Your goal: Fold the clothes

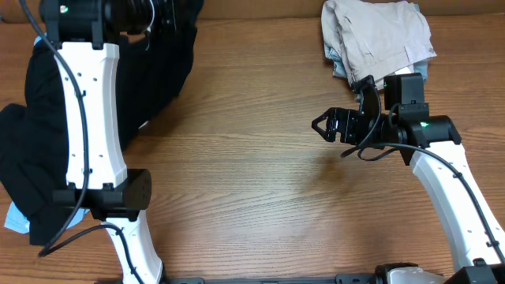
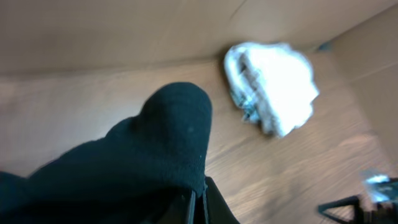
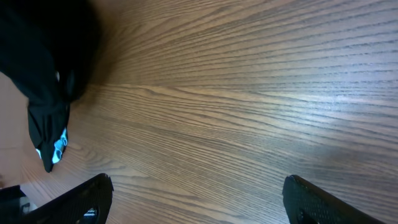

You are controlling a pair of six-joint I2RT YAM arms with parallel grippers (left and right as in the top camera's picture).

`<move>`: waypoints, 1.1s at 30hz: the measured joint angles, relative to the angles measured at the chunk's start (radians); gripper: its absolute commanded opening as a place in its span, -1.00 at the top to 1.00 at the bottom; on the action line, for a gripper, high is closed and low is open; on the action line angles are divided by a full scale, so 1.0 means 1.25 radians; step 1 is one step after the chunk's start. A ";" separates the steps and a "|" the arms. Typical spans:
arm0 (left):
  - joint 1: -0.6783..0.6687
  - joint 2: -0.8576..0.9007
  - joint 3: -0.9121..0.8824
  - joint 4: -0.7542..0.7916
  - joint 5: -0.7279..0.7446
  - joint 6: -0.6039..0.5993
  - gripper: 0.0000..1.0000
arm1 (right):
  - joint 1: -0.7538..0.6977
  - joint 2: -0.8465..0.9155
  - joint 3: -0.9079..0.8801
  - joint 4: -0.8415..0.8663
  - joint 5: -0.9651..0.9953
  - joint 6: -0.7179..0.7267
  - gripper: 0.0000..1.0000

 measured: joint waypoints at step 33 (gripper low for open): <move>-0.015 -0.082 0.279 0.208 0.243 -0.265 0.92 | 0.191 0.131 -0.030 0.358 0.009 0.019 0.03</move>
